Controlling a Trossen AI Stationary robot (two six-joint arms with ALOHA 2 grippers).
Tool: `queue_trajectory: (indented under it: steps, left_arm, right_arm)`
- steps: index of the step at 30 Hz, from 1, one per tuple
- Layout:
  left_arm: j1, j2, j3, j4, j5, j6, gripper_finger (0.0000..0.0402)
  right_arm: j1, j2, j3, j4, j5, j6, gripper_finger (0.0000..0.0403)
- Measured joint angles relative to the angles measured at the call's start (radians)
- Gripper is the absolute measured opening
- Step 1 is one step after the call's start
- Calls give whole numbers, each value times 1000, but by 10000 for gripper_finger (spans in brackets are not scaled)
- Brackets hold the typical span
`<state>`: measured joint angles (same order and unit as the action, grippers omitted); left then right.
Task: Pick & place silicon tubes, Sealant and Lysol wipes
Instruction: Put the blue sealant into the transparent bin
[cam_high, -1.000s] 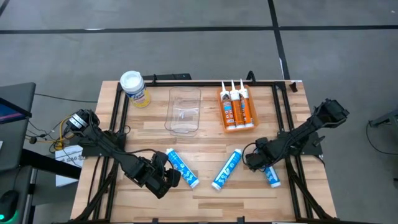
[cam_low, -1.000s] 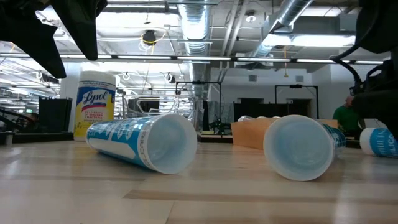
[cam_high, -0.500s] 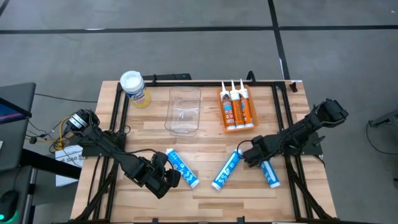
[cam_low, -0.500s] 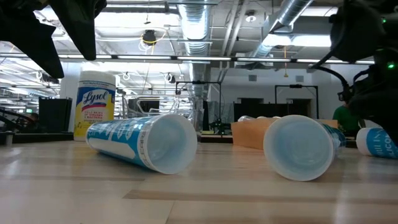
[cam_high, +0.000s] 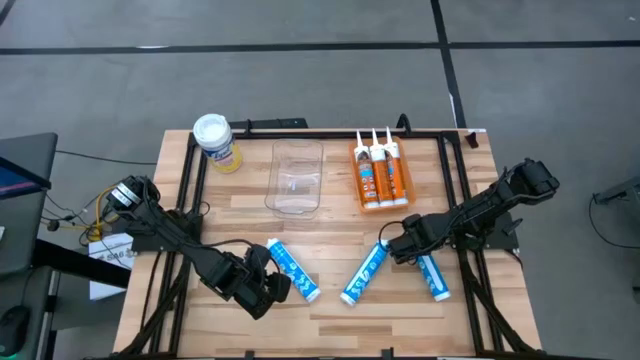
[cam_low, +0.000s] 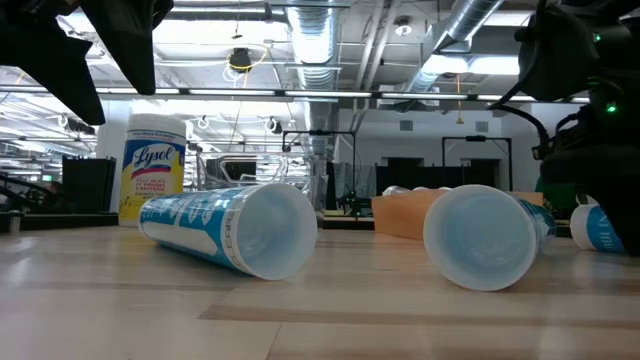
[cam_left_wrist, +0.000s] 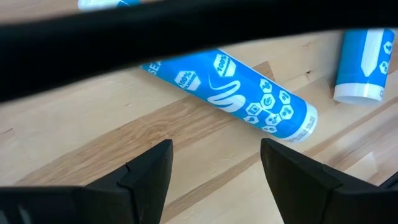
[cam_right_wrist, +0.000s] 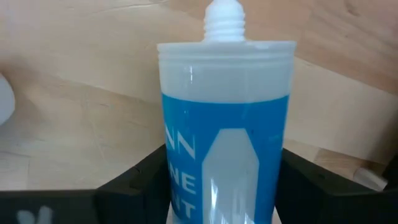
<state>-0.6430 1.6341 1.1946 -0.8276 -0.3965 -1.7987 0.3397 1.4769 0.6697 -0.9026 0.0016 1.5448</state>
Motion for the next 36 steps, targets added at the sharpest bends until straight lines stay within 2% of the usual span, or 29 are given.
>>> queue_trajectory:
  steps: [8,16,22,28,31,36]
  left_arm:
    - [0,0,0,17,0,39,237]
    - [2,0,0,56,-4,111,237]
    - [24,-15,0,120,-31,182,237]
    - [85,-69,0,269,-122,354,237]
    - [126,-101,0,394,-169,482,237]
    - [188,-130,1,656,-180,694,237]
  right_arm:
    - [9,-42,-4,-10,32,4,204]
    - [13,-260,131,-107,111,-6,204]
    - [10,-405,271,-96,245,-84,204]
    - [-36,-437,367,39,345,-264,204]
    - [-79,-436,383,165,344,-390,204]
    - [-159,-422,385,393,325,-562,203]
